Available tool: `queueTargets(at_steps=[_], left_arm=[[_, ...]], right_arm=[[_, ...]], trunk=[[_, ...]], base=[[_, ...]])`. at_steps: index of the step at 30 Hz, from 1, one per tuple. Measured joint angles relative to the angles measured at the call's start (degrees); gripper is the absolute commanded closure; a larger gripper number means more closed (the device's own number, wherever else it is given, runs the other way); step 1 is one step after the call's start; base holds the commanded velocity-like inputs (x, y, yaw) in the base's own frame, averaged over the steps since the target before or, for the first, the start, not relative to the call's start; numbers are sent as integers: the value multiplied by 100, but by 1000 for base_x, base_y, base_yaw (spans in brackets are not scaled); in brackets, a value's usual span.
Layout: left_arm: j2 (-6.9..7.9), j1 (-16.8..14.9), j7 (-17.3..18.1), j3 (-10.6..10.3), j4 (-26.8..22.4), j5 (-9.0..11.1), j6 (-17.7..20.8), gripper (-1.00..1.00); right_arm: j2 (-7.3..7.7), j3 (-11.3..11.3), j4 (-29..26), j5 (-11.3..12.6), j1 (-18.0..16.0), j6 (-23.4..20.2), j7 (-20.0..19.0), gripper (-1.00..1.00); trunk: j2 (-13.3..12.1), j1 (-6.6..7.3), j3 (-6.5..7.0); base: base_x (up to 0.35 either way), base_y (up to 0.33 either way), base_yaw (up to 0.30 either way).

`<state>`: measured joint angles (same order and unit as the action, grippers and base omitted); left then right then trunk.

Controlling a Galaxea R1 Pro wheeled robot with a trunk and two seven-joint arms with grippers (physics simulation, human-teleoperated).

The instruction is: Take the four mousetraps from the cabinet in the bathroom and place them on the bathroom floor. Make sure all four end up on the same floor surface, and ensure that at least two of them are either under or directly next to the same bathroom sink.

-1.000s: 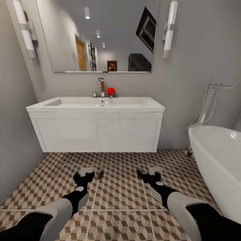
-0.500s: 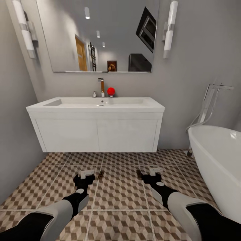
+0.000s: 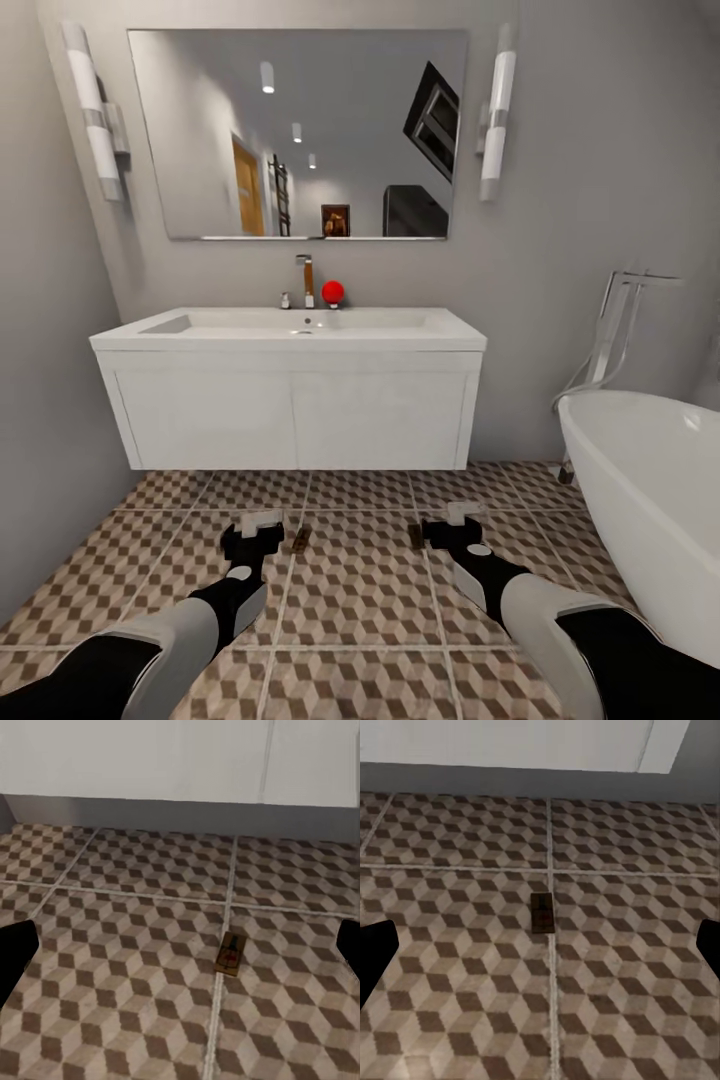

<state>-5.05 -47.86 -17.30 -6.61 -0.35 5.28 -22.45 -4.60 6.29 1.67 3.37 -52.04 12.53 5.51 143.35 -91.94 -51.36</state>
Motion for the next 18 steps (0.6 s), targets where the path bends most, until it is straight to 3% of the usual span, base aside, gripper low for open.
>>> queueTargets(at_steps=[10, 18], left_arm=[[46, 20, 15, 4, 2, 12, 5, -100], [56, 39, 20, 2, 2, 13, 28, -100]], right_arm=[[8, 0, 0, -28, 188, 1, -18, -100], [12, 0, 0, -37, 238, -7, -29, -100]], trunk=[[-13, 26, 222], [-334, 200, 366]], base=[[0, 0, 0], [0, 0, 0]])
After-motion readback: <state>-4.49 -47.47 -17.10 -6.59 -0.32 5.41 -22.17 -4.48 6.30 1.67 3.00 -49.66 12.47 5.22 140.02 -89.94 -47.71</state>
